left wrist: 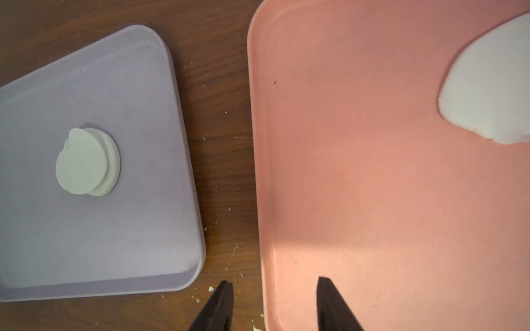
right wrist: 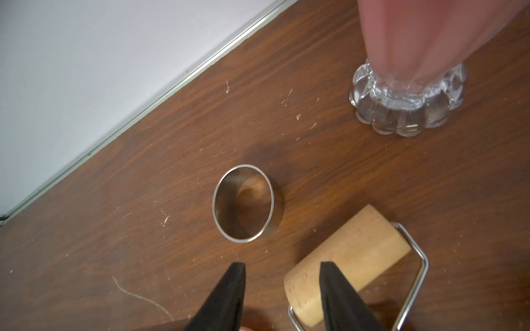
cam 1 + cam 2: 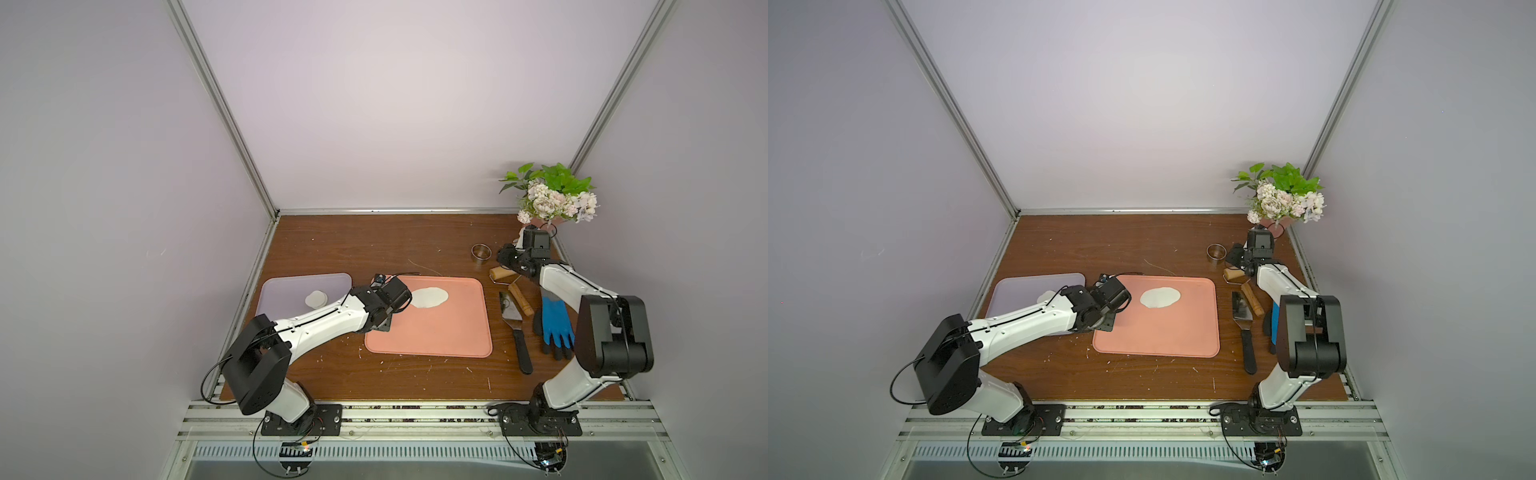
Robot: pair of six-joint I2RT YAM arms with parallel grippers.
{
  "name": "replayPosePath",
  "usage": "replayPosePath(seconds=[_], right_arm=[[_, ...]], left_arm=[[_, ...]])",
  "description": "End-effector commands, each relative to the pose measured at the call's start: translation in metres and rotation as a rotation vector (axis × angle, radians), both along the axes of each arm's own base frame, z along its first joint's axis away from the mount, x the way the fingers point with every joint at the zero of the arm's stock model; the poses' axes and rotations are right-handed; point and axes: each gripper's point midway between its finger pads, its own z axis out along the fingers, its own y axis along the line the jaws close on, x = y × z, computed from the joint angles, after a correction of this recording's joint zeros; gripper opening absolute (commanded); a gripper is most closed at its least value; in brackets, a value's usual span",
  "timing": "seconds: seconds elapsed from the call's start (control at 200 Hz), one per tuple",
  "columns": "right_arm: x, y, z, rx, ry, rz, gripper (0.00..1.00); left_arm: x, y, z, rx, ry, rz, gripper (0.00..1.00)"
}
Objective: Roll out the dumpling wrappers from the dough
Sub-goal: Pick up the dumpling mold from the center of the board.
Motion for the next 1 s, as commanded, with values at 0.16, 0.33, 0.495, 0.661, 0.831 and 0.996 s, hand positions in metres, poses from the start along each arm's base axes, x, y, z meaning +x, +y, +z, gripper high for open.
replayPosePath(seconds=[0.16, 0.33, 0.495, 0.661, 0.831, 0.996], right_arm=[[0.034, 0.007, -0.009, -0.027, 0.038, -0.005, 0.48], [0.046, 0.02, -0.02, -0.028, 0.057, 0.002, 0.46], [0.049, 0.025, -0.031, -0.032, 0.074, -0.005, 0.42], [0.045, 0.027, -0.045, -0.037, 0.099, -0.007, 0.38], [0.044, 0.029, -0.054, -0.031, 0.115, -0.007, 0.3], [0.047, 0.029, -0.058, -0.037, 0.122, -0.012, 0.28]], left_arm=[[0.001, 0.009, 0.006, -0.01, -0.005, 0.046, 0.45], [-0.001, 0.013, 0.003, -0.007, 0.003, 0.055, 0.45], [-0.002, 0.015, 0.002, -0.001, 0.004, 0.058, 0.45], [-0.002, 0.018, 0.001, 0.003, 0.005, 0.06, 0.46], [-0.003, 0.019, 0.0, 0.005, 0.007, 0.061, 0.46], [-0.004, 0.021, -0.001, 0.007, 0.01, 0.064, 0.46]])
